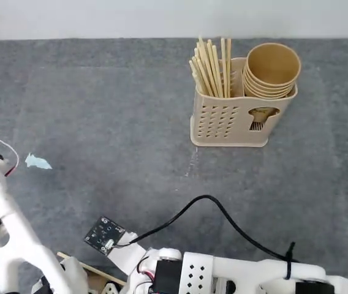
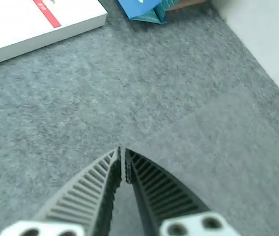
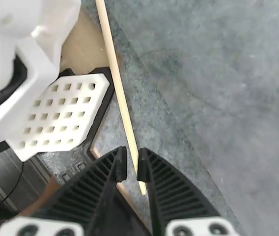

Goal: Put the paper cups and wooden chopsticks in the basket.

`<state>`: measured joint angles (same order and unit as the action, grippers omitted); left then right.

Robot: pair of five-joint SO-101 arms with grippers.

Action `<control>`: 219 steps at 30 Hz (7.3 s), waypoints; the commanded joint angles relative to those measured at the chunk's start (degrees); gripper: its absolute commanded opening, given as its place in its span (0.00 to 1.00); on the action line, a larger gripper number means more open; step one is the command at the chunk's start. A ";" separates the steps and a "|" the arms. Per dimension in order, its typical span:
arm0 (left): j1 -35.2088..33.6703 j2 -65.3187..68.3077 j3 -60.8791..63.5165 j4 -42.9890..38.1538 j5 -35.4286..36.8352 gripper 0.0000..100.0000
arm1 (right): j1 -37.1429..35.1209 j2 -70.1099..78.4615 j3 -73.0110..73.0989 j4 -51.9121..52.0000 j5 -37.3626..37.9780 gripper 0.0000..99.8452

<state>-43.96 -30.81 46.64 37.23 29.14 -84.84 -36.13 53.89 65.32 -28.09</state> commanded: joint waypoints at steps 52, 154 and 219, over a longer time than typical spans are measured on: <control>0.09 -1.49 4.88 -0.79 4.22 0.01 | -6.55 0.13 17.32 -28.00 -9.23 0.18; 0.09 -1.58 4.88 -0.70 4.13 0.01 | 3.82 4.97 3.25 -4.62 -7.38 0.01; -0.09 -1.58 5.49 -0.79 4.13 0.01 | 4.26 34.24 -12.48 -10.86 4.40 0.17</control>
<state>-43.87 -30.81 52.44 37.23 32.84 -79.56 -4.48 43.16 57.58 -23.08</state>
